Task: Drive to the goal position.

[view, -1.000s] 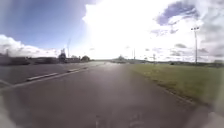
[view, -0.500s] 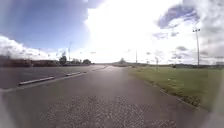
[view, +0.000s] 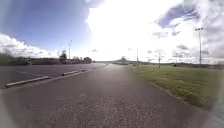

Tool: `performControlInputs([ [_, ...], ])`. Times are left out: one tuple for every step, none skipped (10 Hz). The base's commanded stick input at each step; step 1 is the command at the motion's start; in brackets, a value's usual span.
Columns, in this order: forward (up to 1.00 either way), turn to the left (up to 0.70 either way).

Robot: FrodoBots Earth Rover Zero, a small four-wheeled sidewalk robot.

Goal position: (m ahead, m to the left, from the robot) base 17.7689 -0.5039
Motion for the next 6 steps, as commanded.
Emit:
performControlInputs([
  [0.00, 0.00],
  [0.11, 0.00],
  [0.54, 0.00],
  [0.98, 0.00],
  [1.00, 0.00],
  [1.00, 0.00],
])
